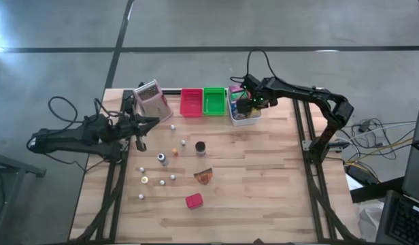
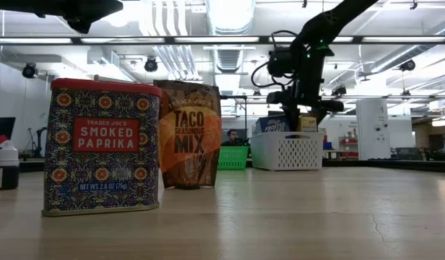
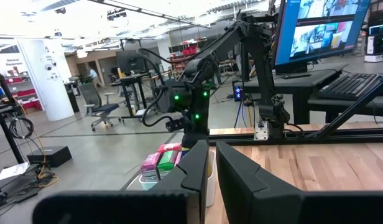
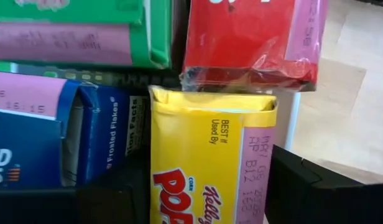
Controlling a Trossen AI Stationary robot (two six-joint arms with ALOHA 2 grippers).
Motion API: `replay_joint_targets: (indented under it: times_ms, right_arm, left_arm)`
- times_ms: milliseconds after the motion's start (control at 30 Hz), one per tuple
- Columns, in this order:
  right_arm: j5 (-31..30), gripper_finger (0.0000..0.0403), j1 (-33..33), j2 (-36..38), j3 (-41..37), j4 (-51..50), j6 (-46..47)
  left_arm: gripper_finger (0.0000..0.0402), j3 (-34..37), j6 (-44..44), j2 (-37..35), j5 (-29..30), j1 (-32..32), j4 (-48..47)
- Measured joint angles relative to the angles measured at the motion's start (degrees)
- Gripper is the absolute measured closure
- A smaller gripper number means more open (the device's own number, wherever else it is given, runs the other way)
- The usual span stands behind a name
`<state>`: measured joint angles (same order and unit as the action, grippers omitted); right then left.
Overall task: Pick & Place Kitchen Items
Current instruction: Put the yellow cereal box into the white bin
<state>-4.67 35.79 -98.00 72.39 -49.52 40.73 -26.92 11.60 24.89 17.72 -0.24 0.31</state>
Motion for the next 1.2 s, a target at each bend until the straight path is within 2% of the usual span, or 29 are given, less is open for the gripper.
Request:
replay_joint_targets:
  times_ms: [333, 833, 1200]
  right_arm:
    - [0.2, 0.0206, 0.0, 0.1, 2.1, -3.4, -0.6]
    - [0.1, 0.0181, 0.0, 0.6, 3.3, -4.7, -0.9]
    - [-0.3, 0.0202, 0.0, 6.1, 3.3, -4.7, -1.0]
  left_arm:
    - [0.0362, 0.0, 0.0, 0.0, 0.0, 0.0, 0.0]
    - [0.0362, 0.0, 0.0, 0.0, 0.0, 0.0, 0.0]
    - [0.0362, 0.0, 0.0, 0.0, 0.0, 0.0, 0.0]
